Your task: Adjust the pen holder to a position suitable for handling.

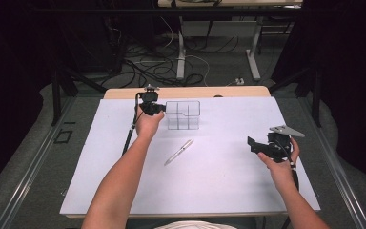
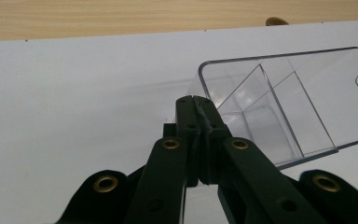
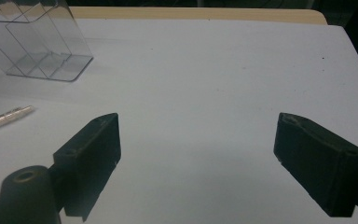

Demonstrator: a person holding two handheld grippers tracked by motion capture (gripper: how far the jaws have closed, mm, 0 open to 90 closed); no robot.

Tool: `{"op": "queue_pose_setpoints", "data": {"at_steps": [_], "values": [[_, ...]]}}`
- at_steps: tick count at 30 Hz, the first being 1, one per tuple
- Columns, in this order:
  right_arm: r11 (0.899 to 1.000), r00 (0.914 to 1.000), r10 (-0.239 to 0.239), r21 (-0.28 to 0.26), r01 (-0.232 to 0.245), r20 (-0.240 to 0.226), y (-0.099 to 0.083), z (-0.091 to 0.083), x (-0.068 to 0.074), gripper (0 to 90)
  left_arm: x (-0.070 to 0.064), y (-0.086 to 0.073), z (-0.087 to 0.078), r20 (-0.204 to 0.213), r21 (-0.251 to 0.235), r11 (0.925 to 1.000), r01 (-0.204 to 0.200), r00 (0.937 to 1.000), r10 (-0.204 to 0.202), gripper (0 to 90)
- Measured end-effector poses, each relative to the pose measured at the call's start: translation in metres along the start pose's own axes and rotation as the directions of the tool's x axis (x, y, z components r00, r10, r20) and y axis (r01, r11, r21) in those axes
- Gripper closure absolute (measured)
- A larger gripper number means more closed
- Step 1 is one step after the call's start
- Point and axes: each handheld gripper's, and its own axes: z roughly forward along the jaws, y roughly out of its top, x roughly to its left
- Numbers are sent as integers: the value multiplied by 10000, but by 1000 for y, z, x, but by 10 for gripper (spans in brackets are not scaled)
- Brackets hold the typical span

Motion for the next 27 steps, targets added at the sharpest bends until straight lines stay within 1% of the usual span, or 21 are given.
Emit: {"op": "queue_pose_setpoints", "data": {"at_steps": [5, 8, 10, 11, 15, 17, 18, 19, 21, 23, 26, 27], "values": [[10000, 10000, 0, 21, 0, -17, 0, 0, 0, 146, -7, -1, 2, 8, -60, 10000, 30, 10000, -30, 900], [10000, 10000, 10, 26, -10, -25, 0, 0, 0, 146, -10, -2, 2, -71, -40, 10000, 62, 10000, -62, 900], [10000, 10000, -39, 14, 39, -27, 0, 1, 0, 146, -11, -2, 2, 1, -2, 9999, 101, 9999, -101, 900], [10000, 10000, 37, 30, -37, -21, 0, 1, 0, 146, -11, -2, 2, 32, 24, 9999, 114, 9999, -114, 900], [10000, 10000, 29, 31, -29, -23, 0, 1, 0, 146, -14, -2, 3, 131, -6, 9998, 211, 9997, -210, 900], [10000, 10000, -10, 32, 10, -9, 0, 1, 1, 146, -16, -2, 3, 31, 21, 9999, 128, 9999, -128, 900], [10000, 10000, -22, 24, 22, -31, 0, 1, 1, 146, -16, -2, 4, 9, -72, 9999, 115, 9999, -115, 900], [9999, 9999, -104, 28, 104, -45, -1, 0, 0, 146, -15, -2, 3, 13, -26, 9999, 132, 9999, -132, 900], [10000, 10000, -80, 37, 80, -55, -1, 0, 0, 146, -15, -2, 3, 73, -43, 9999, 156, 9999, -156, 900], [10000, 10000, 42, 49, -42, -38, 0, 1, 1, 146, -15, -2, 4, 73, -57, 9999, 124, 9999, -124, 900], [10000, 10000, -5, 52, 6, -66, 0, 0, 0, 146, -14, -2, 4, 65, -45, 9999, 140, 9999, -139, 900], [10000, 10000, -18, 25, 18, -63, 0, 0, 0, 146, -15, -2, 3, 41, -35, 10000, 89, 10000, -89, 896]]}}
